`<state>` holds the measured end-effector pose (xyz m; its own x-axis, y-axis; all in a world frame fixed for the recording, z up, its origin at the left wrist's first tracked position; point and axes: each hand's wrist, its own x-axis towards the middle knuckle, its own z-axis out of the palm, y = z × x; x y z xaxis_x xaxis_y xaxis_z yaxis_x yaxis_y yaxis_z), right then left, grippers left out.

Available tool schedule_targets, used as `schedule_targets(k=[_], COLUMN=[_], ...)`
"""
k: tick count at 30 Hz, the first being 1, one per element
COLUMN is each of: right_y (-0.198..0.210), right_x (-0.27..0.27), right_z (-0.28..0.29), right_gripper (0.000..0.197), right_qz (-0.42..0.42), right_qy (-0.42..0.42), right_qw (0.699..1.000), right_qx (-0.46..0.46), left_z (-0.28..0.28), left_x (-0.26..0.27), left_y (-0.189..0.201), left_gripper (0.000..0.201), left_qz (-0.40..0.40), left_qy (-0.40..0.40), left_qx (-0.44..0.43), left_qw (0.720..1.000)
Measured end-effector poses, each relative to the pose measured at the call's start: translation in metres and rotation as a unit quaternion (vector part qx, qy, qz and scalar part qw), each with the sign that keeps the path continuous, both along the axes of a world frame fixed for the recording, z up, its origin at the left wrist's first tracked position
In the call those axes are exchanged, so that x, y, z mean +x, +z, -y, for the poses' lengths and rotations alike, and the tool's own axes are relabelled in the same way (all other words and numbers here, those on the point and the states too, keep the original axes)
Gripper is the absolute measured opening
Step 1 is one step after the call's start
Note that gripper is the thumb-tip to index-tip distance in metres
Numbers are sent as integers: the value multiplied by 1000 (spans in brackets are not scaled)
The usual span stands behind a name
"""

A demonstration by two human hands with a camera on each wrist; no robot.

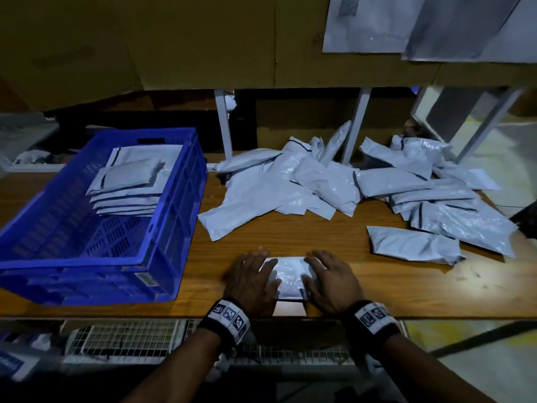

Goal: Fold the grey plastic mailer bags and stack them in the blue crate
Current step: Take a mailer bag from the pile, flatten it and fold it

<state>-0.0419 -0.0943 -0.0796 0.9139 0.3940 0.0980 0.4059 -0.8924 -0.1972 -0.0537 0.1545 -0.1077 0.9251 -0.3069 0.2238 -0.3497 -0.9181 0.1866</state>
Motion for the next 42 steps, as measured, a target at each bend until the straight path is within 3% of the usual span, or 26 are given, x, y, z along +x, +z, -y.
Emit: schedule_targets(k=[4, 7, 42], right_y=[-21, -36, -44], right_x=[6, 3, 2], right_z=[-28, -31, -31], right_gripper=[67, 72, 72], right_qz=[-84, -122, -119], right_qy=[3, -11, -13], right_qw=[995, 991, 991], right_qx=[-47, -55, -63], left_z=[16, 17, 22], left_x=[18, 14, 9], left_y=[0, -13, -25], left_gripper=[70, 79, 68], left_qz=[-90, -137, -83], left_qy=[14, 24, 45], left_qx=[120, 125, 88], left_qw=[989, 982, 992])
